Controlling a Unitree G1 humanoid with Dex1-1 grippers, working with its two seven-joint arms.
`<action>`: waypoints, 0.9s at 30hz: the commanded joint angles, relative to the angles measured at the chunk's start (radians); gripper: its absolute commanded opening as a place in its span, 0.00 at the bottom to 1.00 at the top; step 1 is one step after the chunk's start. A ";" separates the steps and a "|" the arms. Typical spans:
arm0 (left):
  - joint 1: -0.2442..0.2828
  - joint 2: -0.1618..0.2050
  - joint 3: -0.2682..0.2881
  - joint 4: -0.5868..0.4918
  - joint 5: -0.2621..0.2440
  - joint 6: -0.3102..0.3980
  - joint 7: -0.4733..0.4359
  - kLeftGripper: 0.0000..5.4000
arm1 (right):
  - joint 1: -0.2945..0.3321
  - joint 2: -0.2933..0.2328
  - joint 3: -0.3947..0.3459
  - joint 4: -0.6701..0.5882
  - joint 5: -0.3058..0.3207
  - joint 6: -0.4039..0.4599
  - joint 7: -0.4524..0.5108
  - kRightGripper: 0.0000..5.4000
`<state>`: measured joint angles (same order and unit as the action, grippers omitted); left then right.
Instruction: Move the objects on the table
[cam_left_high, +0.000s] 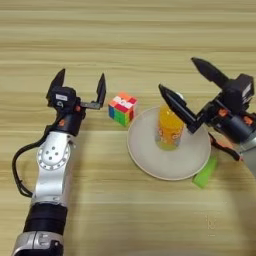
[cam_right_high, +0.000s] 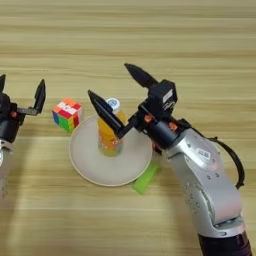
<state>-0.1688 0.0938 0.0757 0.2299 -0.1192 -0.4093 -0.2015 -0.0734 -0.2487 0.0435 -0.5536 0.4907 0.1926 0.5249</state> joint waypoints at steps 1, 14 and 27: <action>-0.013 0.005 0.002 0.008 -0.001 -0.012 -0.005 1.00 | -0.049 0.016 -0.083 0.004 0.037 -0.044 -0.036 1.00; -0.010 0.006 0.002 0.004 -0.005 -0.014 -0.011 1.00 | -0.178 -0.051 -0.343 0.346 -0.054 -0.253 -0.109 1.00; -0.012 0.009 0.004 0.007 -0.006 -0.014 -0.013 1.00 | -0.164 -0.033 -0.342 0.830 -0.217 -0.564 -0.107 1.00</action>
<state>-0.1707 0.0948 0.0759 0.2325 -0.1221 -0.4192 -0.2089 -0.2308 -0.2866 -0.2992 0.2162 0.2931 -0.3317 0.4209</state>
